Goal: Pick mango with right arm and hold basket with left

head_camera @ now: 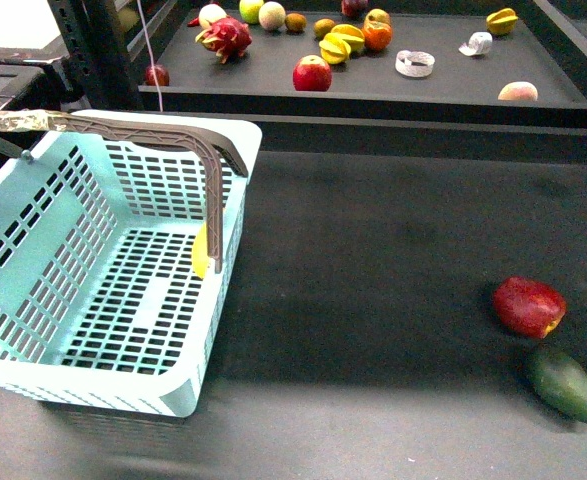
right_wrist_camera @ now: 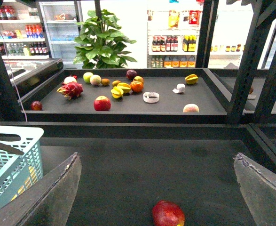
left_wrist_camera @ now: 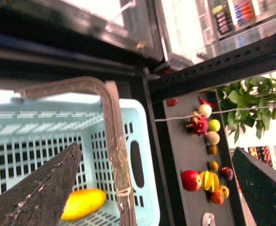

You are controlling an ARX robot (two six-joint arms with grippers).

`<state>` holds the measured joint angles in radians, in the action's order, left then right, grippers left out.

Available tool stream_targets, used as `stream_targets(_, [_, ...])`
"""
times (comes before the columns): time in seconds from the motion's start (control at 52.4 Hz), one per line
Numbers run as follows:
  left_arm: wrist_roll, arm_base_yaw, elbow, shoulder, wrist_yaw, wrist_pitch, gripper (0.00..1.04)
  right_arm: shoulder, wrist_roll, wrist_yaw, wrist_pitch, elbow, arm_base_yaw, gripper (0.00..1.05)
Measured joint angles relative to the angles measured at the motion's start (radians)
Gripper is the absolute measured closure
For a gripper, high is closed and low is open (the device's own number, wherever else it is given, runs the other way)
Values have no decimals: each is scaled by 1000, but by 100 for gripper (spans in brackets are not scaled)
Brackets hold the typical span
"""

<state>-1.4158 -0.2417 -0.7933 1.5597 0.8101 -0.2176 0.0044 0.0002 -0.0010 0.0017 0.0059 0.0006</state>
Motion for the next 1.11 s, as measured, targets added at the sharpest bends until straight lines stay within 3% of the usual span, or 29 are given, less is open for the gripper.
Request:
stream_targets(0.248, [273,81,341,-272,32,-71,8,0,0,0,0,0,0,8])
stream_targets(0.497, [342,90,376,-303,43,-76,8,0,0,0,0,0,0,8])
stream_targets(0.516, [390,101,388,-294,-6,-115,10,0,0,0,0,0,0,8])
stream_targets(0.554, [570,166,481,-261,-318,-418,21,0,0,0,0,0,0,8])
stream_targets(0.63, [847,223,596,-250,-605,-696,33,0,0,0,0,0,0,8])
stream_targets(0.707, [1115,237,642,-303,-777,-842,48,2,0,-1,0,0,0,8])
stream_targets(0.802, [1299,237,670,-395,-810,-828,66,0,0,-3,0,0,0,8])
stream_targets(0.974, [1387,239,729,-546,-811,-716,102,0,0,0,-1,0,0,8])
stream_targets(1.108, [1397,240,755,-671,-809,-621,103,0,0,0,-1,0,0,8])
